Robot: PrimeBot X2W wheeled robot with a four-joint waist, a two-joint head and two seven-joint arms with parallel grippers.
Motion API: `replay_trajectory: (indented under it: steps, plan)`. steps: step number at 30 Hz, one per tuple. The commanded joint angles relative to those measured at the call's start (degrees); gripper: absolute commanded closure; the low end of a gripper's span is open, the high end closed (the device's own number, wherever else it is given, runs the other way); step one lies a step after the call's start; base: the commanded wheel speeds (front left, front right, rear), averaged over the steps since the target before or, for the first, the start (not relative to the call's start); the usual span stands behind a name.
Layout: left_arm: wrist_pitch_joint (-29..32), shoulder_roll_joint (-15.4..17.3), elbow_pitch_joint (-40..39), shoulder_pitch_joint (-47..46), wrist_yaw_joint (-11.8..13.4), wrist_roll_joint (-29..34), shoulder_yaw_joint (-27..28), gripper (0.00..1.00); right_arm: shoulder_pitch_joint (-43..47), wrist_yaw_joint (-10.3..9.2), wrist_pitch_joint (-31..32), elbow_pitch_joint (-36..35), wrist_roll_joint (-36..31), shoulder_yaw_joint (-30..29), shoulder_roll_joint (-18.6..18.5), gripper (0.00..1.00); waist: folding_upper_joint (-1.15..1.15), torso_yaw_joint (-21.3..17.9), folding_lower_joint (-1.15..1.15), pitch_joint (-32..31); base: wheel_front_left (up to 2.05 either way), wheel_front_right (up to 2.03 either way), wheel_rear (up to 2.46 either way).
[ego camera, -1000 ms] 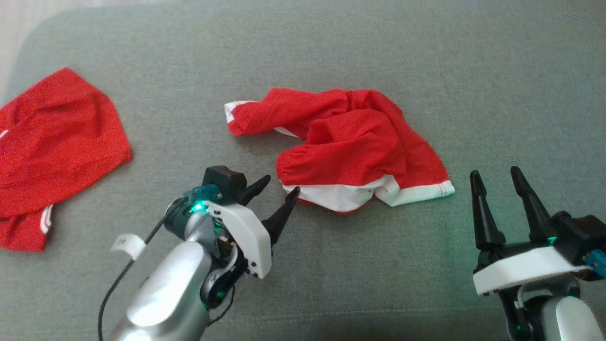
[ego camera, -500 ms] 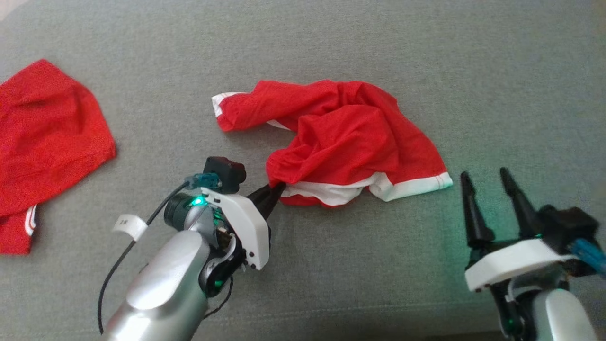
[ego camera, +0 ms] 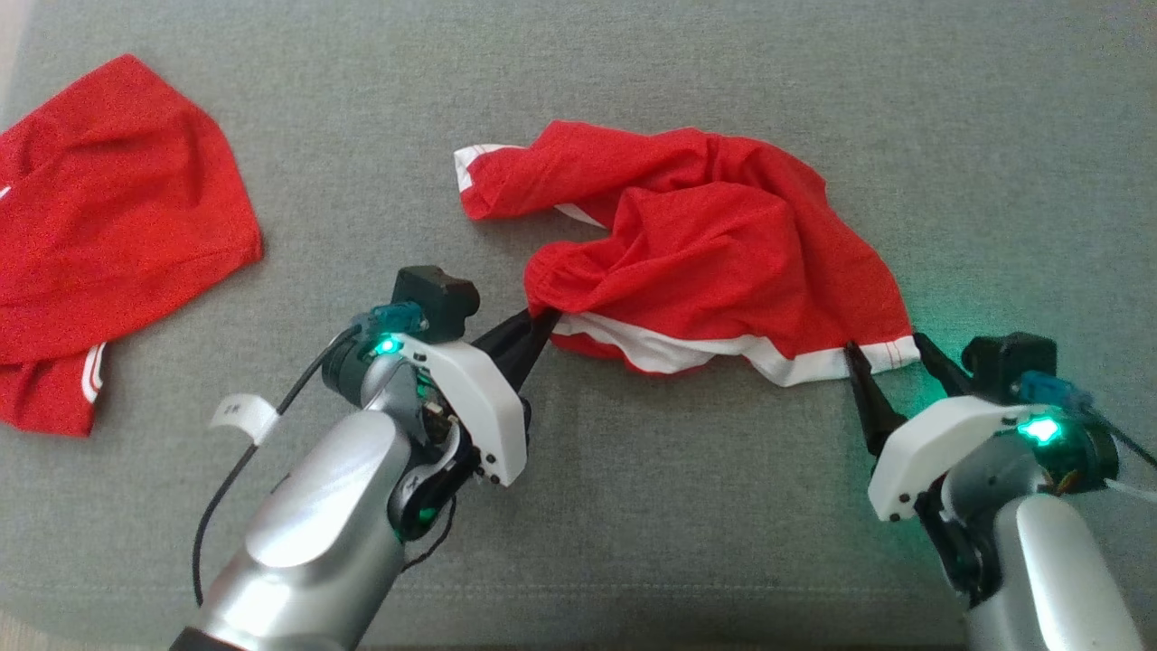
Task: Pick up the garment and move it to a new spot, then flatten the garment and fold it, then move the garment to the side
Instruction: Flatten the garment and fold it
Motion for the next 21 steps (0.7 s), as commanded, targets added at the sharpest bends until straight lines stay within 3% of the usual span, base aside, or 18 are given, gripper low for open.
replay_trajectory:
  steps: [1, 2, 3, 9, 16, 21]
  plan:
    - [-1.1, 1.1, -2.0, -2.3, -0.3, 0.2, 1.4, 1.0, -1.4, 0.24, 1.3, -1.1, 0.5, 1.6, -0.3, 0.0, 0.0, 0.4, -0.01, 0.4, 0.0, 0.0, 0.0]
    - [-1.6, 1.2, -2.2, -2.2, -0.2, 0.2, 1.4, 1.0, -1.3, 0.24, 2.5, -0.9, 1.6, 1.8, -0.3, 0.45, 0.0, 0.4, -0.01, 0.4, 0.0, 0.0, 0.0]
    - [-2.1, 1.3, -2.3, -2.1, 0.0, 0.4, 1.5, 1.0, -1.2, 0.24, 3.0, -1.0, 2.1, 1.8, -0.3, 1.0, 0.0, 0.4, -0.01, 0.4, 0.0, 0.0, 0.0]
    - [-4.4, 2.7, -3.7, -1.0, 1.9, 1.2, 2.4, 1.0, -0.4, 0.24, 1.7, -4.6, 5.0, 0.9, -0.3, 1.0, 0.0, 0.4, -0.01, -0.7, 0.0, 0.0, 0.0]
    - [-4.9, 6.0, -11.7, -0.7, 5.1, 2.7, 4.1, 1.0, -0.2, 0.24, -1.2, -15.9, 9.1, -2.0, -0.3, 1.0, 0.0, 1.1, -0.01, -5.4, 0.0, 0.0, 0.0]
    - [-3.9, 8.4, -20.6, -2.0, 8.3, 4.5, 6.0, 1.0, -2.3, 0.24, -1.6, -25.4, 7.5, -2.6, -1.1, 1.0, 0.0, 1.5, -0.01, -9.1, 0.0, 0.0, 0.0]
